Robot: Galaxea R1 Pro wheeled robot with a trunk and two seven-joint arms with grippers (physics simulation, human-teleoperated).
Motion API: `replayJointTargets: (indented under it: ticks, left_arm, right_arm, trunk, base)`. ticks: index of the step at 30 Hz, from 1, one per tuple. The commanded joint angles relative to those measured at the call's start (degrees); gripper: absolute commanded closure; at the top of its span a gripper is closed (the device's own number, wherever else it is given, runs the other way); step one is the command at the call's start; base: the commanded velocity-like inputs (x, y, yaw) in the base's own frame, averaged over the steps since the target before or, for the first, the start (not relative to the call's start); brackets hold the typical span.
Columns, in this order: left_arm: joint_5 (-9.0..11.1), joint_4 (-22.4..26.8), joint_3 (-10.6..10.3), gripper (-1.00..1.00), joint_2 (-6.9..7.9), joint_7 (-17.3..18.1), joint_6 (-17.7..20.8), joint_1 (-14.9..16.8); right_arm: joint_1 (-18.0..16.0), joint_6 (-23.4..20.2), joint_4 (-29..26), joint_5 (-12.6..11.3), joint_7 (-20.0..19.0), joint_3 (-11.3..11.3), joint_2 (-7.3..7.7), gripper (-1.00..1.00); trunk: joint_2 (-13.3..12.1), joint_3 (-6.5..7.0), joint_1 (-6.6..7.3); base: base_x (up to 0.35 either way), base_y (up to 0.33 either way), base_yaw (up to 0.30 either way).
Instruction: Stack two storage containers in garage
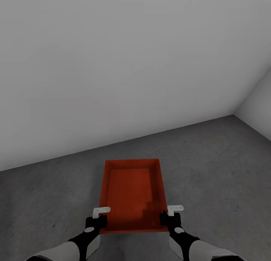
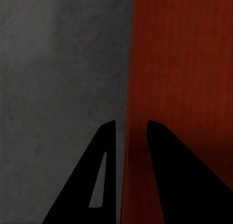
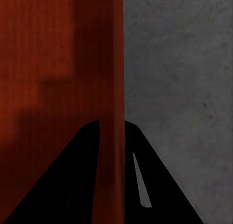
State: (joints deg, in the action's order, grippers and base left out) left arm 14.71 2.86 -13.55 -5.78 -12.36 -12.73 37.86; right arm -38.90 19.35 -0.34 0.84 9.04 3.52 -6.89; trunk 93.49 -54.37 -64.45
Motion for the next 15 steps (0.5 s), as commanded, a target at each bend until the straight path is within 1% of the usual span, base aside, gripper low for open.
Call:
replayJointTargets:
  ticks: [1, 9, 15]
  left_arm:
    - [0.3, 0.0, -1.0, 1.00, -0.02, -1.1, -3.9, 0.0]
    - [0.7, 0.0, -1.0, 1.00, -0.01, -1.1, -3.9, 0.0]
    - [0.7, 0.0, -1.0, 1.00, -0.02, -1.2, -3.9, 0.0]
  right_arm:
    - [0.0, 0.4, 0.2, -2.1, 0.5, -3.3, -1.48, 1.00]
    - [0.0, 0.5, 0.2, -2.0, 0.5, -3.3, -1.49, 1.00]
    - [0.0, 0.5, 0.2, -1.4, 0.5, -3.3, -1.54, 1.00]
  trunk:
    - [0.0, -0.03, 0.01]
    - [0.0, -0.03, 0.01]
    - [0.0, -0.03, 0.01]
  base:
    - [0.000, 0.000, 0.000]
    - [0.000, 0.000, 0.000]
    - [0.000, 0.000, 0.000]
